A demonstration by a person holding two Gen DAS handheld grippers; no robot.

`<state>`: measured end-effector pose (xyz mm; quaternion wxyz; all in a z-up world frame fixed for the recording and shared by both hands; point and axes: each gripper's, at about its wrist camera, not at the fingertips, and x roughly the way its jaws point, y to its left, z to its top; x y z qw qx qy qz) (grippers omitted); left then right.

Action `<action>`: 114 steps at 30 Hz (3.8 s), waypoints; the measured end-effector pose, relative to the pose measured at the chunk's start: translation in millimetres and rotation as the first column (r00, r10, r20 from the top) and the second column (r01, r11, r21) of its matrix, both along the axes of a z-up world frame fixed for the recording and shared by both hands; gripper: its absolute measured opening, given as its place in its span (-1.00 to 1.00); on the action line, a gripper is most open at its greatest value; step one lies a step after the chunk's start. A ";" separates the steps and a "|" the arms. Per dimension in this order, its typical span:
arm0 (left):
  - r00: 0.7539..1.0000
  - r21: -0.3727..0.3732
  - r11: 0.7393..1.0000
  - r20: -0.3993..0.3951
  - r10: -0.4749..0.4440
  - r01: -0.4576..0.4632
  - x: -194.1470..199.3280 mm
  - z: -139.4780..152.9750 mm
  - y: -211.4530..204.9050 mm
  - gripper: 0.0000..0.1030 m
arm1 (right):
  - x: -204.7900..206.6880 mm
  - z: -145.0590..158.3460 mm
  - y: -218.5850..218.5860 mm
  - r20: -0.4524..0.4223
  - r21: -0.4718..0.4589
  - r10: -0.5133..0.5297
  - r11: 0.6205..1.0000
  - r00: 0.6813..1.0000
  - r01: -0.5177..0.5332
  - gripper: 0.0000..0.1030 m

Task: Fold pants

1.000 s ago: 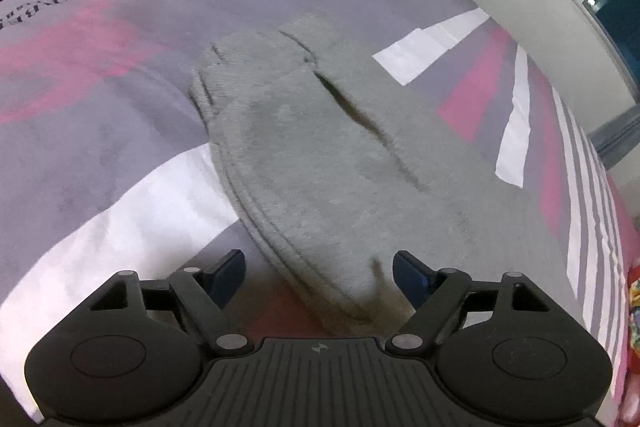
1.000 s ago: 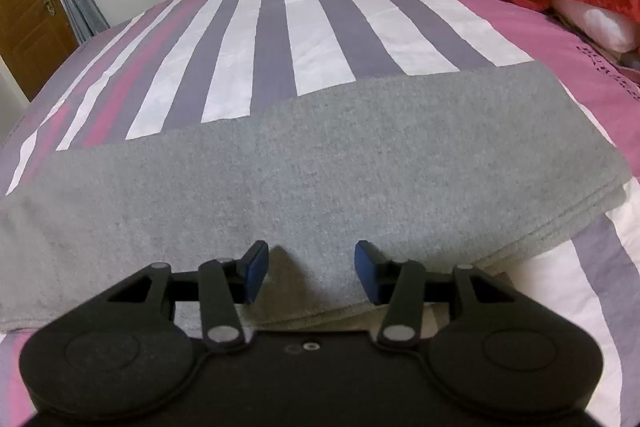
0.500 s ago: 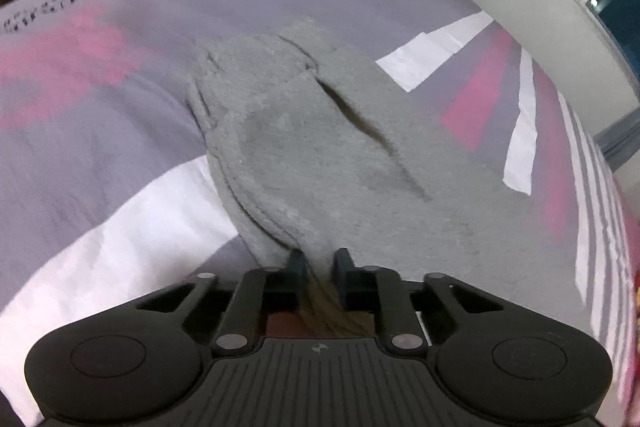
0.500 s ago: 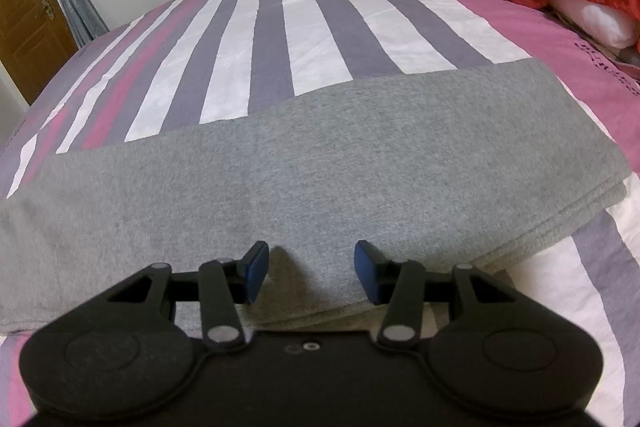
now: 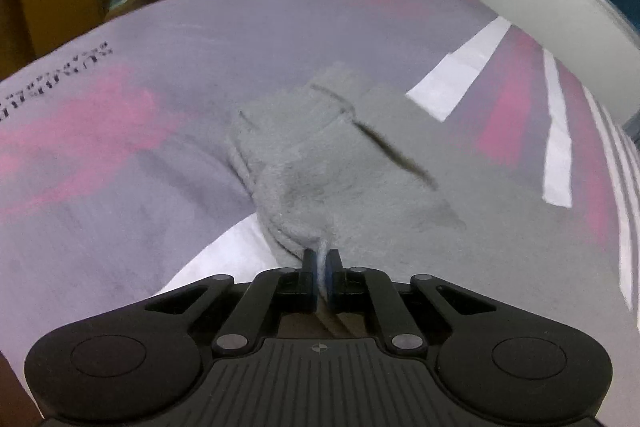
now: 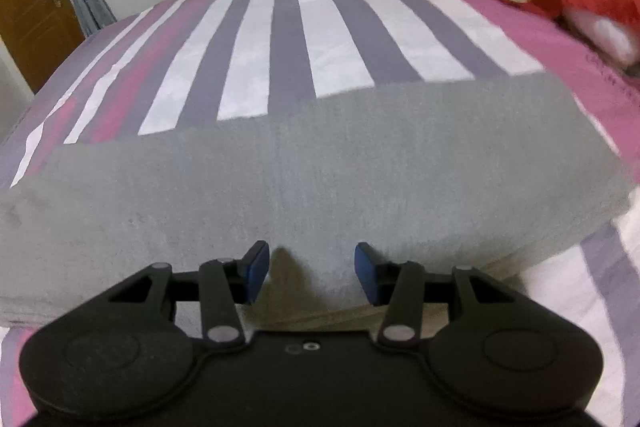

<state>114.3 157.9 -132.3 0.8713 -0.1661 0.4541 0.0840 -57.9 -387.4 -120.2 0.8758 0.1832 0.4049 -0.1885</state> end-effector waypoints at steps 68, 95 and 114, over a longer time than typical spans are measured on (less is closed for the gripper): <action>0.885 0.024 0.885 0.014 -0.465 0.464 -38.1 18.7 -202.7 0.21 | -10.7 80.9 -36.0 0.356 0.096 -0.031 0.995 0.934 -0.004 -0.82; 0.887 -0.447 0.797 -0.014 -0.462 0.408 -34.6 -5.7 -209.4 0.68 | -21.9 44.2 35.2 0.272 0.103 0.152 0.977 0.950 -0.186 0.17; 0.874 -0.289 0.825 0.125 -0.470 0.486 -49.7 35.2 -203.0 -0.66 | -11.2 29.2 13.3 0.211 0.037 0.038 0.998 0.977 -0.047 -0.47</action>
